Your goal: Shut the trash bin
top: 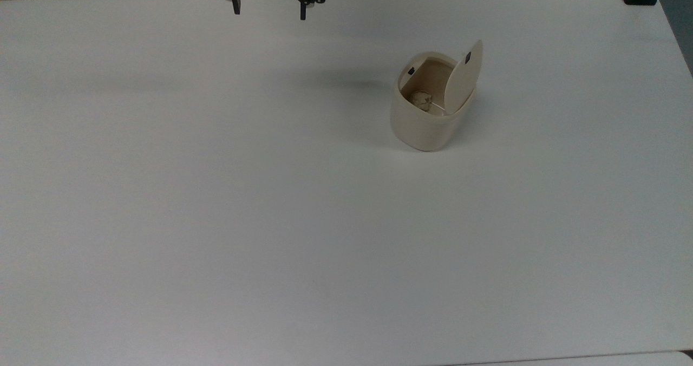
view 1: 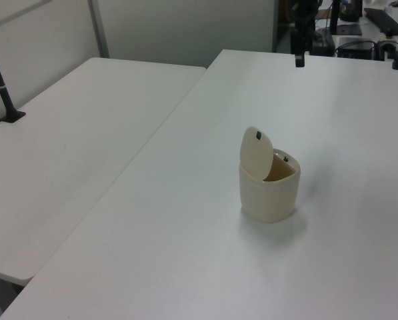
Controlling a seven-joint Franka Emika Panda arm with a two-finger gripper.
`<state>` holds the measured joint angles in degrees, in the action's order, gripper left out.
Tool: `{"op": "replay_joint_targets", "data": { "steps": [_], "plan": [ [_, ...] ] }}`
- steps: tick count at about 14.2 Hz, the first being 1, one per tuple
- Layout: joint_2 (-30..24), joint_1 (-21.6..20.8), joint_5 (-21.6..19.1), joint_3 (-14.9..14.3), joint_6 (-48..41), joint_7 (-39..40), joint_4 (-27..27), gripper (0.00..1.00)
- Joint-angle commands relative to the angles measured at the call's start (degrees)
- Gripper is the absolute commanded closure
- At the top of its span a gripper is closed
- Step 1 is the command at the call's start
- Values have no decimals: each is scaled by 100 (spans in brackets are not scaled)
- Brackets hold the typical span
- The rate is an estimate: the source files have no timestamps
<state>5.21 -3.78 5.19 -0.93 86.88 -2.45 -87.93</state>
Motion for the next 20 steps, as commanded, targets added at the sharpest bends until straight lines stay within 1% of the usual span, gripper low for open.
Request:
{"op": "replay_joint_targets", "data": {
  "steps": [1,3,5,6,12,14,16,20],
  "plan": [
    [-54,271,-210,-13,-21,329,127,0],
    [-46,316,-299,5,-13,368,127,0],
    [-46,325,-588,14,-13,587,127,0],
    [-46,325,-642,14,-13,588,127,0],
    [-38,317,-634,5,-13,605,127,0],
    [-29,308,-581,5,-13,763,127,0],
    [-29,290,-572,5,-13,763,127,3],
    [33,238,-572,5,5,798,127,2]
  ]
}}
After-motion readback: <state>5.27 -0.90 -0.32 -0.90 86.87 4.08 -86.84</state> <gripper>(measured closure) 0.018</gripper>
